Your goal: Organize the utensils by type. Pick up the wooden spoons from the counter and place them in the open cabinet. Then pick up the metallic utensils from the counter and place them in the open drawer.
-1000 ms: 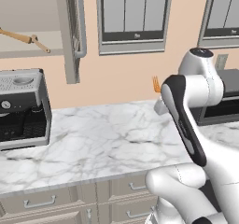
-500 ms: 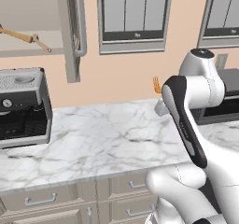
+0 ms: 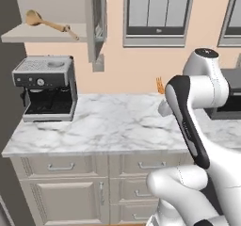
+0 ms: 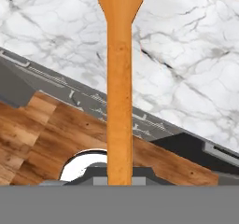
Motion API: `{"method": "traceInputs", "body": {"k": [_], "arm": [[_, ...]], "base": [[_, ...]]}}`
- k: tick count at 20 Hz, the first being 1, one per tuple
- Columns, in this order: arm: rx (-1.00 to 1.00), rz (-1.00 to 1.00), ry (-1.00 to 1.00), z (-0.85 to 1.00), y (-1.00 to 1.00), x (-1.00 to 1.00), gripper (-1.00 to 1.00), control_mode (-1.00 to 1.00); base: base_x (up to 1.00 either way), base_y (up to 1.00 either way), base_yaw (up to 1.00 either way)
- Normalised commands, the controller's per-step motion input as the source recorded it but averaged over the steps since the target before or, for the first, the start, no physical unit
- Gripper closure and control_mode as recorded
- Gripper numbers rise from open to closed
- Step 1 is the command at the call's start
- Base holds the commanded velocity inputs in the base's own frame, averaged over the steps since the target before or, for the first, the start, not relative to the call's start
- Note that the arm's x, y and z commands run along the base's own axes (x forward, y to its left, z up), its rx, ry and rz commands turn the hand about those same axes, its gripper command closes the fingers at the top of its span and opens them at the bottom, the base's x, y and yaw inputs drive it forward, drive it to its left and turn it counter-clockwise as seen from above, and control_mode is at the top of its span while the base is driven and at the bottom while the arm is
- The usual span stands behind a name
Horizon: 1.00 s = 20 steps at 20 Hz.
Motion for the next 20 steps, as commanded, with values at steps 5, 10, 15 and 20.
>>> {"method": "traceInputs", "body": {"k": [5, 10, 15, 20], "arm": [[0.0, 0.0, 0.0, 0.0, 0.0, 0.0, 1.0, 1.0], [0.0, 0.0, 0.0, 0.0, 0.0, 0.0, 1.0, 1.0], [0.0, 0.0, 0.0, 0.0, 0.0, 0.0, 1.0, 1.0], [0.0, 0.0, 0.0, 0.0, 0.0, 0.0, 1.0, 1.0]], "base": [[-0.31, 0.01, 0.55], [-0.18, 0.16, 0.95], [-0.23, 0.24, 1.0], [-0.27, 0.23, 1.0]]}}
